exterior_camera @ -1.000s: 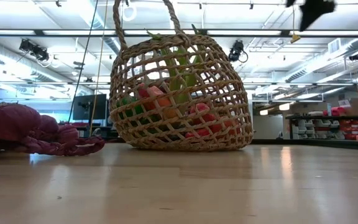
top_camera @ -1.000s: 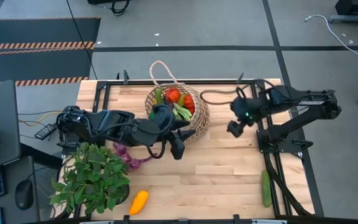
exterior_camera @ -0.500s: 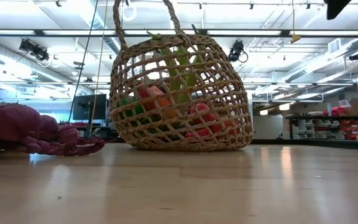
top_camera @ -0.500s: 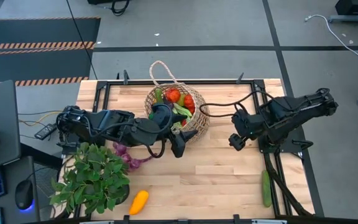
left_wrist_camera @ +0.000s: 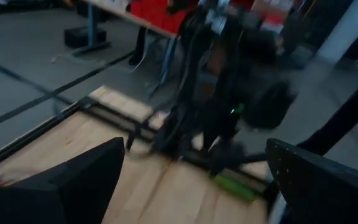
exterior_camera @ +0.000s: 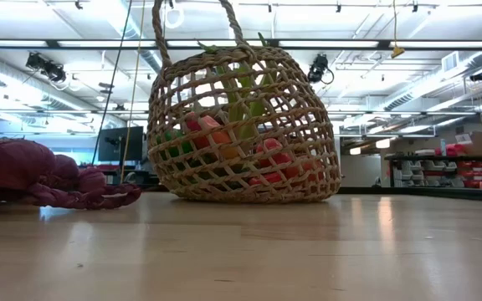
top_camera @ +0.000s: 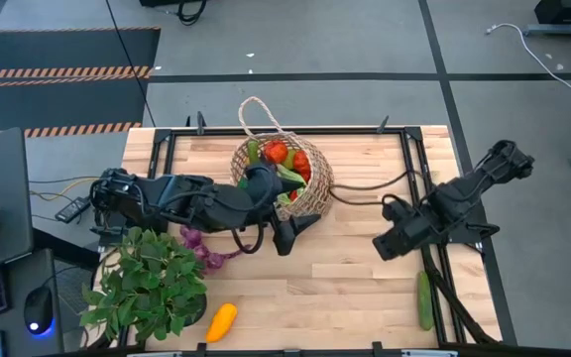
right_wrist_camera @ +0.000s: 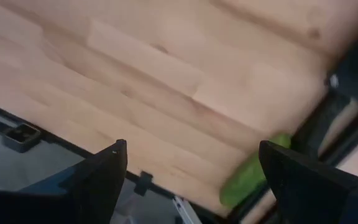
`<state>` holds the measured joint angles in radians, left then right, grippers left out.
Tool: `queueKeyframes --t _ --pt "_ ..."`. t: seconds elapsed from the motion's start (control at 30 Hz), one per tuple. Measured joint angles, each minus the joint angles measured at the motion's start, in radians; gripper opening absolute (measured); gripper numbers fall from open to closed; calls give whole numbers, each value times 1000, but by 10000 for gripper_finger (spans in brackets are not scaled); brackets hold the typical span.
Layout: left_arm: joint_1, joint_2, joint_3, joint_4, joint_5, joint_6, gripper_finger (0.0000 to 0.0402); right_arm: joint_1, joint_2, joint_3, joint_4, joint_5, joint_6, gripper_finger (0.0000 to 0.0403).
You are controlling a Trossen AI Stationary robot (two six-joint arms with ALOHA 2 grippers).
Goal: Build produce basket
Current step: Put the cucumber into the brown basket
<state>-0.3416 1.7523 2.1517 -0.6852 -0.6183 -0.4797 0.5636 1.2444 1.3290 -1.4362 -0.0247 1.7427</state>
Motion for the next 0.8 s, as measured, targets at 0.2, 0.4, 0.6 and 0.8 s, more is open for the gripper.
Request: queueKeyframes --t 0.2,0.4,0.6,0.8 --pt "6 0 0 141 28 82 397 83 0 -64 28 -66 134 366" --pt "3 19 0 147 114 97 397 148 1 -76 38 -61 257 366" --pt "49 86 -1 212 294 126 396 181 20 -76 48 -47 323 366" --pt "64 94 -1 269 402 175 396 222 58 -76 119 -48 395 366"
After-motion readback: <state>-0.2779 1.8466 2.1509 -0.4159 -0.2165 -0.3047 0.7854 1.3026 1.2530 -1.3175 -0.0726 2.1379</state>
